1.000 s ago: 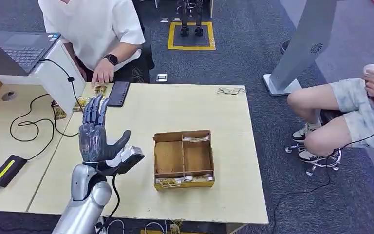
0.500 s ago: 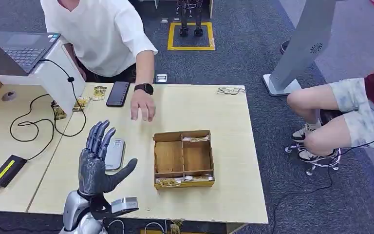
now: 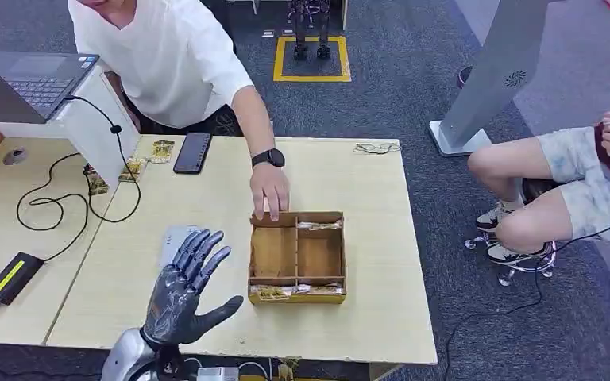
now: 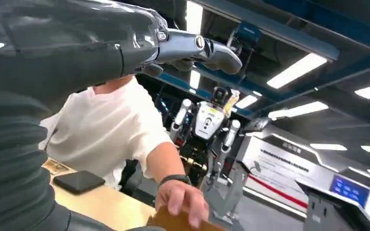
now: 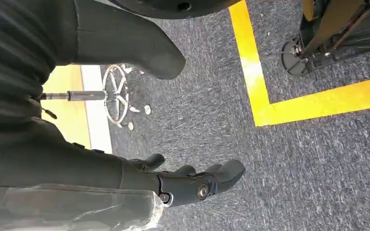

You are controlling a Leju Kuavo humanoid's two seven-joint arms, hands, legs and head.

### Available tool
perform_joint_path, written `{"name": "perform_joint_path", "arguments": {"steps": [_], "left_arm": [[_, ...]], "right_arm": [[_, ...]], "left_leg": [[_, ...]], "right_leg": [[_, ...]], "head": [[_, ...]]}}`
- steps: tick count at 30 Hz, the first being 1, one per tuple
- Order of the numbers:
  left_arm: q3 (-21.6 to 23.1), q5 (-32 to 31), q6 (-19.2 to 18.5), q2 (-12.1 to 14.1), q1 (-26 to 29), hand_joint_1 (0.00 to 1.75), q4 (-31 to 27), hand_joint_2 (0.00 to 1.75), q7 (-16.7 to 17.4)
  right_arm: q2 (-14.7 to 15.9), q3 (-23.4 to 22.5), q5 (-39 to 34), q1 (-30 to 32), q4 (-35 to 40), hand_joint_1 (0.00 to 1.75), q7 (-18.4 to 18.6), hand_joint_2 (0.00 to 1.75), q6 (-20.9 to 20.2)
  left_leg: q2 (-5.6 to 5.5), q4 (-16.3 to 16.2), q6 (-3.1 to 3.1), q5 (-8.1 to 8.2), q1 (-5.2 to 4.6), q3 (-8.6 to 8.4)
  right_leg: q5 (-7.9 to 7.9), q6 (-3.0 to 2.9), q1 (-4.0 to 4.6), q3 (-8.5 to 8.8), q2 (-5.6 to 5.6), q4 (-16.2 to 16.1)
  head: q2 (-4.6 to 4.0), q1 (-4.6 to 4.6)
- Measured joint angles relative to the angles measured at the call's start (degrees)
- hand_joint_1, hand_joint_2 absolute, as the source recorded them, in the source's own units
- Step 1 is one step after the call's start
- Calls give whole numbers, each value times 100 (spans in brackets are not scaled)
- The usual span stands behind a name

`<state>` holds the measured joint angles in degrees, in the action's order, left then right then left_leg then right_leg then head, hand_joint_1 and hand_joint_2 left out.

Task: Pass the card to the sensor for recognition and then transmit it.

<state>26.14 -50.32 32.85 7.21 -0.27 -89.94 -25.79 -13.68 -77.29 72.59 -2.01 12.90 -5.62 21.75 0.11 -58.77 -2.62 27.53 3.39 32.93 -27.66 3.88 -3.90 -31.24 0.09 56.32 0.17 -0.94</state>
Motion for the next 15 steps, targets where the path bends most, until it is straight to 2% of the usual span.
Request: {"name": "perform_joint_path", "arguments": {"steps": [6, 11, 15], "left_arm": [[411, -389, -291, 37, -83, 0, 55, 175, 109], [623, -437, -385, 63, -133, 0, 136, 175, 118], [877, -490, -671, 125, -232, 0, 208, 175, 92]], "right_arm": [[0, 0, 92, 0, 7, 0, -39, 175, -20], [0, 0, 111, 0, 7, 0, -52, 175, -20], [0, 2, 125, -1, 7, 0, -52, 175, -35]], "left_leg": [[0, 0, 0, 0, 0, 0], [0, 0, 0, 0, 0, 0], [0, 0, 0, 0, 0, 0]], "right_leg": [[0, 0, 0, 0, 0, 0], [0, 0, 0, -1, 0, 0], [0, 0, 0, 0, 0, 0]], "head": [[0, 2], [0, 0], [0, 2]]}}
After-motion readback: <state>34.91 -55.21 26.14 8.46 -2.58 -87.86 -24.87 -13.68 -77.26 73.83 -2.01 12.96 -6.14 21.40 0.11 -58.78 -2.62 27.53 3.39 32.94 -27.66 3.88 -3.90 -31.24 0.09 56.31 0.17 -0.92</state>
